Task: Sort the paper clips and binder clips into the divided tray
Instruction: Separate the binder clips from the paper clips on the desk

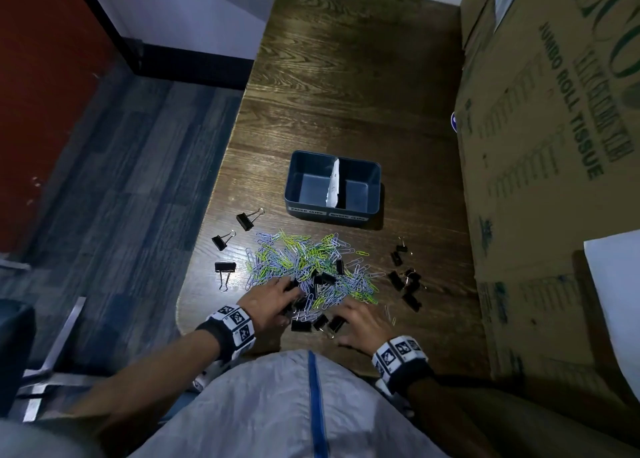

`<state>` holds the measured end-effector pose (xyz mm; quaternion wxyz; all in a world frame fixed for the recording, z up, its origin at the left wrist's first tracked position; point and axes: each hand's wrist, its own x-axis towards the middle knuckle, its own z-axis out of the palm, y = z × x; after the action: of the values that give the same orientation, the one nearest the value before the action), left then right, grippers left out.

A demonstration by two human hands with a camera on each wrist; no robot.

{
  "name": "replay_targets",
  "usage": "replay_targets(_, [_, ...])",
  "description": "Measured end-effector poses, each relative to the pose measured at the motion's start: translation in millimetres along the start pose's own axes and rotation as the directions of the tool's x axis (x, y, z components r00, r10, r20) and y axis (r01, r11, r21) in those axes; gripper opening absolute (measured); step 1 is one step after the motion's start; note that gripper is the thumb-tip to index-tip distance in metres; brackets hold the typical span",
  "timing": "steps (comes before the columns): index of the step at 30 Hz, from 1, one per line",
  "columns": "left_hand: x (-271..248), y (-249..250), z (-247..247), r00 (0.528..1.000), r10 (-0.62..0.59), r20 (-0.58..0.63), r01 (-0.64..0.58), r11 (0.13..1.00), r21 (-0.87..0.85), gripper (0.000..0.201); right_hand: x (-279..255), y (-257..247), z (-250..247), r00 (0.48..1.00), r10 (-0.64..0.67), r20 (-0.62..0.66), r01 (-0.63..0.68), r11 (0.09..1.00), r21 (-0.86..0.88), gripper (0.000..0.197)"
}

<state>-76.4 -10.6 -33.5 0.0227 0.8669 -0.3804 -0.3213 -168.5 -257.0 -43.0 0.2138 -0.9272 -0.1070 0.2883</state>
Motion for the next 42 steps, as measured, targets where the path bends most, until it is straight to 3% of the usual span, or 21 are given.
replay_targets(5, [10, 5, -2, 0.997, -0.012, -0.081, 0.007, 0.998, -0.059, 0.061, 1, -3, 17, 1.0, -0.021, 0.002, 0.021, 0.997, -0.069, 0.075])
replay_targets(12, [12, 10, -4, 0.967, -0.132, -0.216, 0.071, 0.961, -0.268, 0.034, 1, -4, 2, 0.997, 0.058, -0.055, -0.059, 0.998, -0.023, 0.033])
replay_targets(17, [13, 6, -9, 0.959, -0.116, -0.257, 0.014, 0.93, -0.366, 0.012, 0, -2, 4, 0.992, 0.096, -0.087, -0.094, 0.995, 0.029, 0.027])
replay_targets(21, [13, -1, -17, 0.949, -0.168, -0.267, 0.019, 0.875, -0.484, 0.013, -4, -5, -6, 0.984, 0.109, -0.143, -0.092, 0.988, 0.125, 0.023])
replay_targets(26, [4, -25, -34, 0.905, -0.313, -0.288, 0.062, 0.767, -0.638, 0.016, -8, 0, -16, 0.971, 0.141, -0.193, -0.109, 0.98, 0.165, 0.02])
replay_targets(28, [-2, -45, -40, 0.863, -0.405, -0.302, 0.11, 0.734, -0.67, 0.015, -9, 2, -23, 0.956, 0.179, -0.233, -0.129, 0.968, 0.215, 0.019])
replay_targets(31, [-12, -80, -44, 0.754, -0.569, -0.329, 0.233, 0.699, -0.676, 0.012, -12, 13, -39, 0.906, 0.298, -0.299, -0.189, 0.919, 0.345, 0.017])
replay_targets(33, [-17, -99, -44, 0.708, -0.645, -0.286, 0.3, 0.643, -0.705, 0.014, -14, 25, -53, 0.843, 0.423, -0.332, -0.264, 0.863, 0.431, 0.016])
replay_targets(37, [-22, -123, -39, 0.662, -0.726, -0.187, 0.382, 0.541, -0.749, 0.023, -16, 63, -75, 0.662, 0.608, -0.439, -0.378, 0.776, 0.505, 0.02])
replay_targets(39, [-23, -128, -37, 0.661, -0.734, -0.153, 0.416, 0.529, -0.74, 0.025, -16, 80, -79, 0.586, 0.659, -0.471, -0.424, 0.745, 0.516, 0.023])
replay_targets(42, [-24, -131, -33, 0.674, -0.732, -0.103, 0.438, 0.507, -0.742, 0.026, -17, 96, -78, 0.524, 0.737, -0.428, -0.496, 0.672, 0.55, 0.018])
